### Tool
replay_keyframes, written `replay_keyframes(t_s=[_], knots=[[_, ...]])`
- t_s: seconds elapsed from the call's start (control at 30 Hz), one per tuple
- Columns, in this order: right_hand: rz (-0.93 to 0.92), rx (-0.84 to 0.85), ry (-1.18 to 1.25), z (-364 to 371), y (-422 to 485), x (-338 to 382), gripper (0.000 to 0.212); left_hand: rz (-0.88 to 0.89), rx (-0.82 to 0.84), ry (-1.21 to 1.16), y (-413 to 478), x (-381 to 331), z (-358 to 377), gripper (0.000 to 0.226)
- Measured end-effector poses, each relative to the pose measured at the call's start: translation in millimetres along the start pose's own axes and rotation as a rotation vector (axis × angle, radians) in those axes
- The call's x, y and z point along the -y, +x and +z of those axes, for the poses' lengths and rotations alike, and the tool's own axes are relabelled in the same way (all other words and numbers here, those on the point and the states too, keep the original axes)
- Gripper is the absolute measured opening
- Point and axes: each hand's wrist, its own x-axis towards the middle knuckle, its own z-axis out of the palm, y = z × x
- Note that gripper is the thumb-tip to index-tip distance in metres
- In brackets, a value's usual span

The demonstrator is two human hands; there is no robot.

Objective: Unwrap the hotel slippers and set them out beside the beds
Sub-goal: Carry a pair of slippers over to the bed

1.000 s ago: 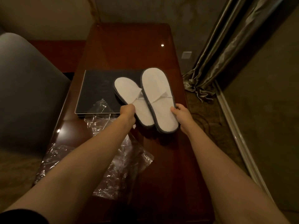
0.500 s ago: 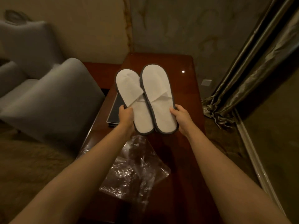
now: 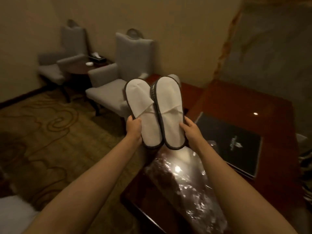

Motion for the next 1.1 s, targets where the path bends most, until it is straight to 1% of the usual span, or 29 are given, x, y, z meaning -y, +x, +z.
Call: replay_keyframes(t_s=[0.13, 0.3, 0.53, 0.6, 0.7, 0.87, 1.1], knots=[[-0.059, 0.120, 0.010, 102.1, 10.9, 7.1, 0.047, -0.046, -0.107, -0.040, 39.9, -30.1, -93.8, 0.063], [-0.023, 0.292, -0.026, 225.5, 30.5, 11.0, 0.055, -0.015, -0.207, -0.069, 81.4, -61.8, -202.8, 0.065], [-0.023, 0.424, -0.071, 391.0, 56.1, -2.2, 0.060, 0.012, -0.379, -0.036, 138.2, -96.8, -341.4, 0.044], [0.002, 0.470, -0.074, 428.5, 64.5, -5.7, 0.060, 0.005, -0.433, -0.024, 153.8, -101.0, -375.8, 0.042], [0.047, 0.519, -0.087, 478.7, 84.8, -8.2, 0.058, -0.038, -0.501, -0.006, 181.0, -105.4, -419.3, 0.050], [0.094, 0.610, -0.181, 553.8, 132.1, -13.4, 0.058, -0.050, -0.600, -0.054, 235.5, -103.1, -470.2, 0.039], [0.176, 0.658, -0.219, 661.7, 229.5, -18.0, 0.056, -0.148, -0.739, -0.079, 337.7, -107.7, -543.2, 0.036]])
